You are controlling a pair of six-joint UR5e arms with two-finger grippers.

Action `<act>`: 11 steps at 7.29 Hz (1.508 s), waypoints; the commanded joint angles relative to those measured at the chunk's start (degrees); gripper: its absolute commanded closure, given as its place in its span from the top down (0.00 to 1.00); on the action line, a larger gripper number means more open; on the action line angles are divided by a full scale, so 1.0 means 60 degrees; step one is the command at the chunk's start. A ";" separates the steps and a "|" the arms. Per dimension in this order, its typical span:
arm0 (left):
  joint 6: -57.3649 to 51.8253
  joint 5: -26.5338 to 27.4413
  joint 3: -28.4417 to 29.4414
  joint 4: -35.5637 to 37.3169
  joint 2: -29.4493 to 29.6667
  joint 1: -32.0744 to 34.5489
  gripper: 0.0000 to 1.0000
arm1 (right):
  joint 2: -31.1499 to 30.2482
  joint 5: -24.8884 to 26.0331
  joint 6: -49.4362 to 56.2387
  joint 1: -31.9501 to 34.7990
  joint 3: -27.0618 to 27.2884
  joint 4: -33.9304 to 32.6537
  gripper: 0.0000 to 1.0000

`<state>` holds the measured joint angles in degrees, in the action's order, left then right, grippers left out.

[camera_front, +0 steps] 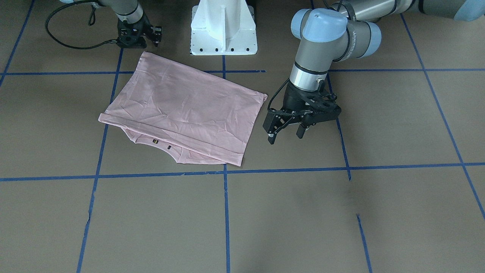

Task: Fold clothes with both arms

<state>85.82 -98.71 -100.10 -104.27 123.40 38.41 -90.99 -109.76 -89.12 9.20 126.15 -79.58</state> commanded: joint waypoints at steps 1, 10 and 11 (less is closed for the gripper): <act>0.1346 -0.0014 -0.0556 0.1229 0.0014 -0.0977 1.00 | 0.0367 0.0436 -0.0132 0.0891 0.0449 0.0007 1.00; 0.4651 0.0880 -0.0412 0.2994 -0.0293 -0.3517 0.84 | 0.1644 0.0378 -0.0059 0.3579 0.0626 0.0007 1.00; 0.4651 0.0880 -0.0397 0.2994 -0.0279 -0.3517 0.77 | 0.1644 0.0378 -0.0059 0.3579 0.0626 0.0007 1.00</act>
<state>113.71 -93.43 -102.59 -86.31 121.72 17.37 -81.13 -107.48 -89.47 30.63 129.90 -79.54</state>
